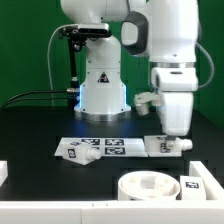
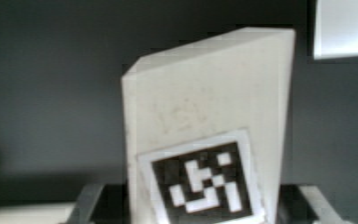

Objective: Assemble stool

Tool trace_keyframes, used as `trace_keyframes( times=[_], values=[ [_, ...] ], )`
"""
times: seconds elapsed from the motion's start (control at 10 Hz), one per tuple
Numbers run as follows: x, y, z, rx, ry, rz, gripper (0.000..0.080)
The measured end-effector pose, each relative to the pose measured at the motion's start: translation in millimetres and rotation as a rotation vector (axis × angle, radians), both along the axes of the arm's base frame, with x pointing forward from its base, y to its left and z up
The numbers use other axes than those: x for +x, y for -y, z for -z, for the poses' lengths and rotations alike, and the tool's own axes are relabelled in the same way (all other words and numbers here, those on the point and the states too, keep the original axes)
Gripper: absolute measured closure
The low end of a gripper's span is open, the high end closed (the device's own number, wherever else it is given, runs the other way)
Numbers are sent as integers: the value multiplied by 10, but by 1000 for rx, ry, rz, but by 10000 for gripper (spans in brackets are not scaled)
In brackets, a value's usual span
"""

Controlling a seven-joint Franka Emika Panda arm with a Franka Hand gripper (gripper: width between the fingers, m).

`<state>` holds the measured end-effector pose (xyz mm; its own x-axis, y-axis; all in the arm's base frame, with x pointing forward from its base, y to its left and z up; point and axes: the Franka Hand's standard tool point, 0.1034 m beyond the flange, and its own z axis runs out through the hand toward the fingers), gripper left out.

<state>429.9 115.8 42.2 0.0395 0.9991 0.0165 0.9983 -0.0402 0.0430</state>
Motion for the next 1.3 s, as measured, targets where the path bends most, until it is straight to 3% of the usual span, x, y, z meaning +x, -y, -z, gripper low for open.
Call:
trace_keyframes(
  times=[0.1,0.4,0.6,0.9,1.1,1.3],
  values=[
    [13,76,5,-4,0,-36,472],
    [15,84,9,-20,13,-236,472],
    [-15,53,20,-37,53,-585,472],
    [-6,249,77,-61,47,-905,472],
    [-21,256,81,-74,47,-991,472],
    [-162,88,114,-80,57,-1176,472]
  ],
)
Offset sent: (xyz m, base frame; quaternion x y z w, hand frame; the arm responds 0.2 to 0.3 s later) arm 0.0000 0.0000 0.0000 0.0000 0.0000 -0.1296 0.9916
